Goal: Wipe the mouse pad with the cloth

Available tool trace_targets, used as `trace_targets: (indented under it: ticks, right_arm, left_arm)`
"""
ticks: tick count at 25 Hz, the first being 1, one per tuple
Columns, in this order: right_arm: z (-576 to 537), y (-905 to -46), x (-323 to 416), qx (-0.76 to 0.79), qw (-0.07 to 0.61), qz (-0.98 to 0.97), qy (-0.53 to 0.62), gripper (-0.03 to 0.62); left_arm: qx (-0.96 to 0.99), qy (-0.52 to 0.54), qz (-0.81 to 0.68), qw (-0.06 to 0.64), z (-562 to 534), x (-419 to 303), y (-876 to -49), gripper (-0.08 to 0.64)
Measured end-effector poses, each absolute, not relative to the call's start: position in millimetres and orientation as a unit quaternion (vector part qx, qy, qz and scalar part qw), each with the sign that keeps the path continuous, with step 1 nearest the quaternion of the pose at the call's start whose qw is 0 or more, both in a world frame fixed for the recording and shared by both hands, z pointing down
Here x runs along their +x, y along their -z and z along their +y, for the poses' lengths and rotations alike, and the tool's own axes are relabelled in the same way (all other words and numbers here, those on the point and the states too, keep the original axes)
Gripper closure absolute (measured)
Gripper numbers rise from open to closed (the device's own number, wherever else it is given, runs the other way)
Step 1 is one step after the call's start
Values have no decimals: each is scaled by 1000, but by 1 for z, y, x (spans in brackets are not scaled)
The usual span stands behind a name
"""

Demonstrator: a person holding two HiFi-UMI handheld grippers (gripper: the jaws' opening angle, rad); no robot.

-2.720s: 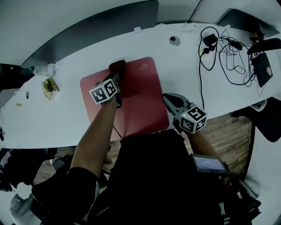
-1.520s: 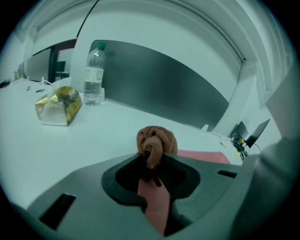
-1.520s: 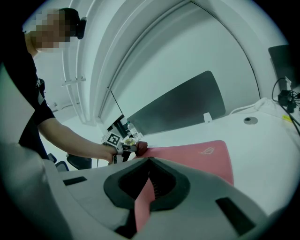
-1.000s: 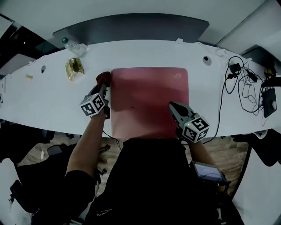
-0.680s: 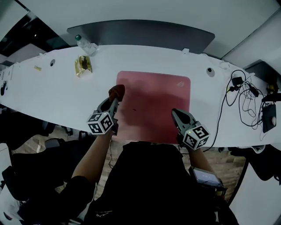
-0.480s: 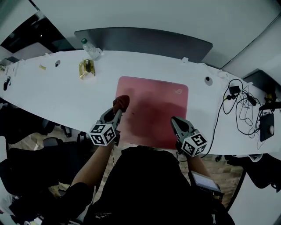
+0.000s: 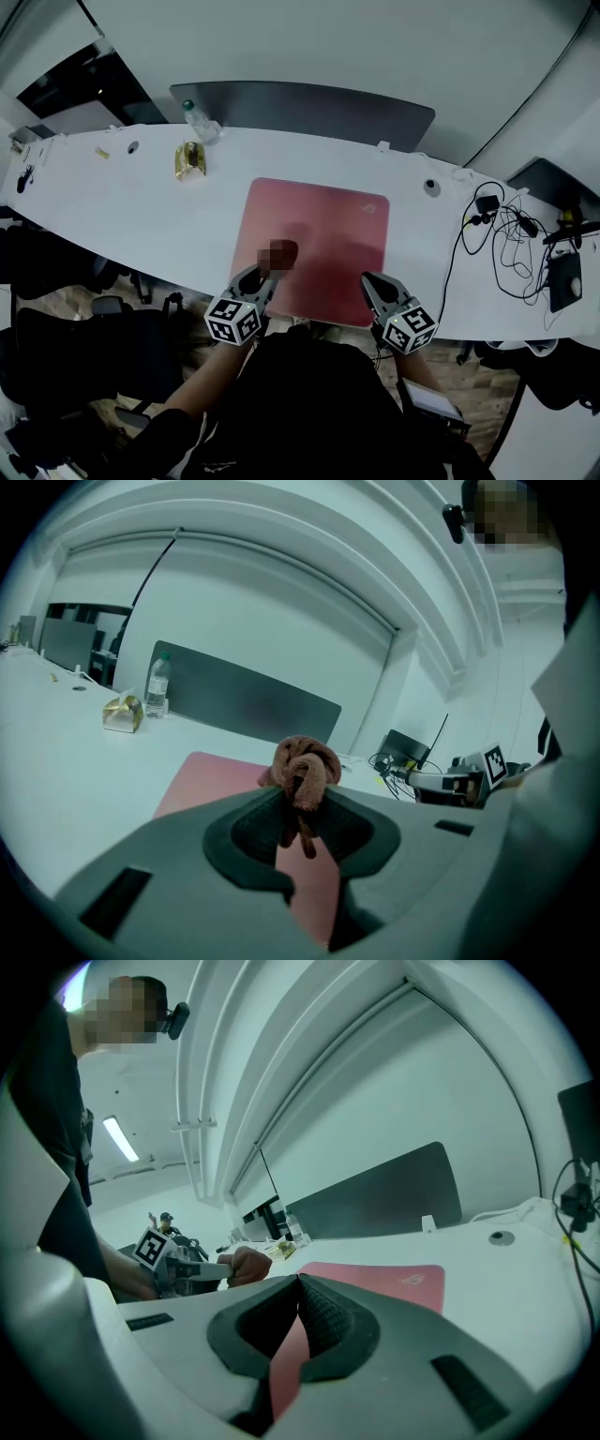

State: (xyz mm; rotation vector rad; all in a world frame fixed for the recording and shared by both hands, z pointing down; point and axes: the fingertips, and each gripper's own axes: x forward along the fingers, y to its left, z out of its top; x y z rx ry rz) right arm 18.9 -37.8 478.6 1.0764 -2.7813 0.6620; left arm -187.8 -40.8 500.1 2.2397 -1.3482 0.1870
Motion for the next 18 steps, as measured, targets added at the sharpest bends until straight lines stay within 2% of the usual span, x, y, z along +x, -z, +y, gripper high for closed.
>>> trace_targets:
  ticks: [18]
  right_arm:
    - [3, -482, 35, 333, 34, -917, -217, 566]
  left_arm:
    - [822, -84, -497, 264, 22, -159, -508, 463]
